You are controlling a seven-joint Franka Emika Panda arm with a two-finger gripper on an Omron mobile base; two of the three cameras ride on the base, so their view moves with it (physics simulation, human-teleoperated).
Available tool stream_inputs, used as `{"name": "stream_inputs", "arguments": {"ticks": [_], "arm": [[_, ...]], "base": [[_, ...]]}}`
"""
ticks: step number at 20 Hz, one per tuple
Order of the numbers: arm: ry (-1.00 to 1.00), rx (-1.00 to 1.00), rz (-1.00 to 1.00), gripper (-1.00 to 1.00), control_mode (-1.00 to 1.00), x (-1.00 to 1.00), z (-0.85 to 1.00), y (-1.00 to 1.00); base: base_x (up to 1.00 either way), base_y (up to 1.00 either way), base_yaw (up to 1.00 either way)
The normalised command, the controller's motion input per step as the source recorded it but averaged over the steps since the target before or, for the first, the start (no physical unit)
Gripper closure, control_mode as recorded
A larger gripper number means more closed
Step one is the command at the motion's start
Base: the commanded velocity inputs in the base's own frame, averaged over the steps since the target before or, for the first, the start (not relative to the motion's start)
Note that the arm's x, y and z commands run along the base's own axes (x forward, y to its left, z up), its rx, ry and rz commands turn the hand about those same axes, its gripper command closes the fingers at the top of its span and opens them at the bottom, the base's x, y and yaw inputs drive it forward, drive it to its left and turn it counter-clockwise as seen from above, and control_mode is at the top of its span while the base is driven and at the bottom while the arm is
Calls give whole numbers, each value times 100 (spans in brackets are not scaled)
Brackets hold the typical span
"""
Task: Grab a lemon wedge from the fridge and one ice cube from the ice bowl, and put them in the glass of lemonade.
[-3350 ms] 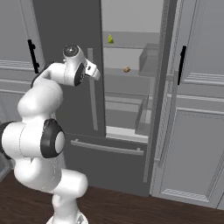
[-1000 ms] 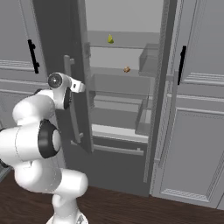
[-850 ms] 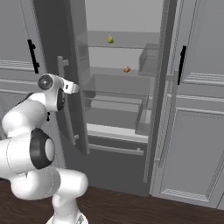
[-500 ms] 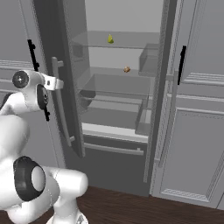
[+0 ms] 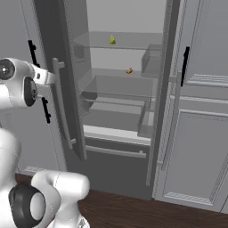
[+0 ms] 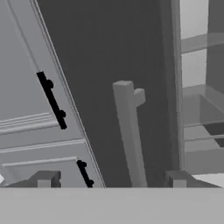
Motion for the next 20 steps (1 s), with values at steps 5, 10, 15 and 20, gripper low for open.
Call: {"name": "stream_inputs", "arguments": {"ticks": [5,10,15,20], "arm": [[4,67,-19,-100,-100,-32,8,-86],[26,58,-28,-100,-100,-39,-16,-82],[42,57,-15,-100,-100,-1,-14,-59],[33,61,-3,-100,-100,9,-18,-58]], "base": [[0,0,0],[0,0,0],[0,0,0],[0,0,0]]}}
